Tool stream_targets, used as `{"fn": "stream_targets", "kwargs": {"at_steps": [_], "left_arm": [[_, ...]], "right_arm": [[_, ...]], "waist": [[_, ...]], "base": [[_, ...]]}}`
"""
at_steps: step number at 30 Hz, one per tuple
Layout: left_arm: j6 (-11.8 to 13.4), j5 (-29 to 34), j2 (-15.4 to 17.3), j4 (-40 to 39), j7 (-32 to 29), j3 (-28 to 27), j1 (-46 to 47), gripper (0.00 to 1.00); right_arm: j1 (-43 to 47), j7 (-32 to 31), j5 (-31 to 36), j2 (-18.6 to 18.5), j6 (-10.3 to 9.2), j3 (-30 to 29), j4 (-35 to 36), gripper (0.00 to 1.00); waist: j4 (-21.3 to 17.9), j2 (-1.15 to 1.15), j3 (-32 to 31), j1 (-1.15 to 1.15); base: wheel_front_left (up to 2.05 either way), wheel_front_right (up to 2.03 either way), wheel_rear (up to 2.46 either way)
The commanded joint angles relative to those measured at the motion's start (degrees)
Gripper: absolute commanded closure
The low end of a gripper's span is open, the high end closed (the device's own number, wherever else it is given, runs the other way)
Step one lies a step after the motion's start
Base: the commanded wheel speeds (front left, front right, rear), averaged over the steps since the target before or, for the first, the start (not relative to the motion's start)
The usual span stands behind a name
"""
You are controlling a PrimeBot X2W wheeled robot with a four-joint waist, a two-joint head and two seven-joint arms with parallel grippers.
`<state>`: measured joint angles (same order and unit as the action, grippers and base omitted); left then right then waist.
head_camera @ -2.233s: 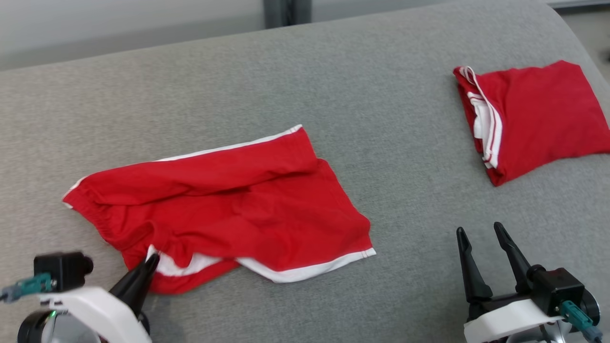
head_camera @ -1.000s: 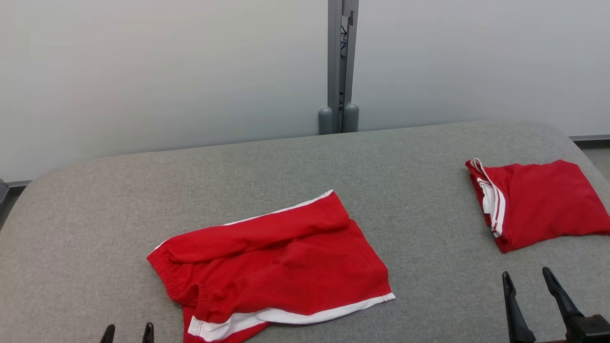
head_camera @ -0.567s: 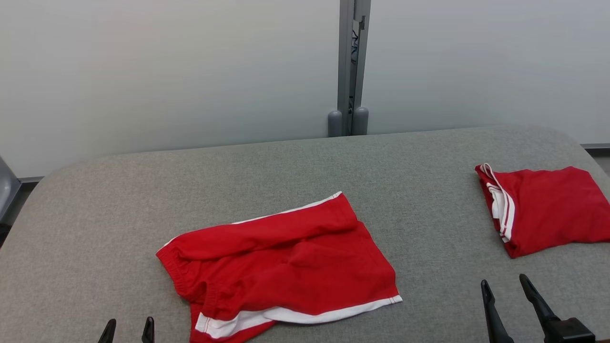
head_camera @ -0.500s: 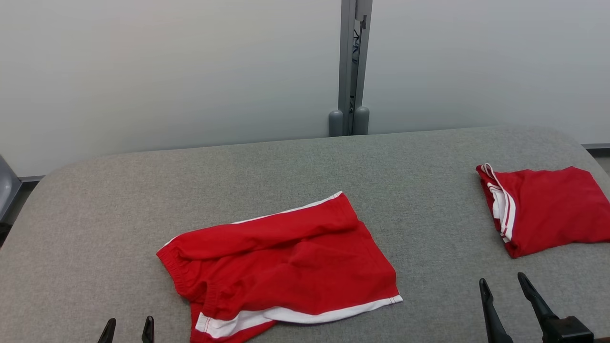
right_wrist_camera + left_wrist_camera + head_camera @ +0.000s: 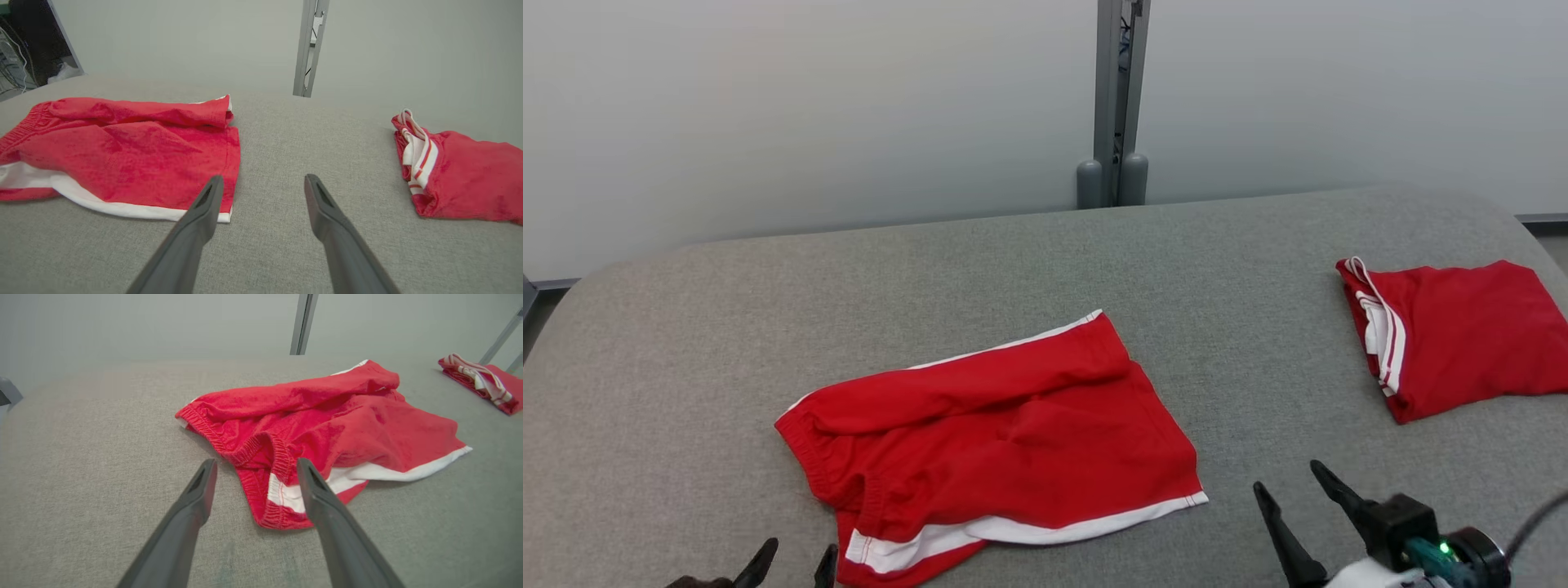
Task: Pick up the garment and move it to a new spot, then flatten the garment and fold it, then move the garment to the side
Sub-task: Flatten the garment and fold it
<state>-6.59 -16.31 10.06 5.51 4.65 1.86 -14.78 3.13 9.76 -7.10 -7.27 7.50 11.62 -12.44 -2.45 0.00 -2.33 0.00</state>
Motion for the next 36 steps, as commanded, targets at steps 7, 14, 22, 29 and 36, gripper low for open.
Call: {"fn": "stream_targets", "kwargs": {"at_steps": [7,14,22,29,36], "left_arm": [[-0.8,-5.0,5.6,-9.0,-16.5,3.9,2.4,0.0],[-0.9,-9.6,7.8,-9.9,-23.0,7.5,5.0,0.0],[-0.9,-12.4,10.2,-8.1,-23.9,10.5,7.8,0.0],[-0.9,-14.3,11.4,-6.7,-22.9,12.9,9.8,0.0],[-0.9,-15.3,12.0,-4.8,-22.7,15.0,11.4,0.38]], "right_arm": [[-11.0,-16.7,-8.8,-7.9,0.0,15.2,-2.5,0.0],[-17.9,-19.6,-12.8,-6.9,-0.01,21.1,-8.4,0.0],[-22.1,-16.5,-14.0,-5.1,0.0,24.0,-14.1,0.0],[-24.6,-14.5,-14.6,-4.6,-0.01,25.9,-18.0,0.0],[-27.2,-14.0,-14.9,-3.9,-0.01,27.6,-20.9,0.0]], "waist": [[-0.4,0.0,6.4,0.0],[0.7,0.0,10.5,0.0],[1.3,0.0,12.1,0.0],[0.9,0.0,13.0,0.0],[0.1,0.0,14.7,0.0]], "base": [[0.0,0.0,0.0],[0.0,0.0,0.0],[0.0,0.0,0.0],[0.0,0.0,0.0],[0.0,0.0,0.0]]}}
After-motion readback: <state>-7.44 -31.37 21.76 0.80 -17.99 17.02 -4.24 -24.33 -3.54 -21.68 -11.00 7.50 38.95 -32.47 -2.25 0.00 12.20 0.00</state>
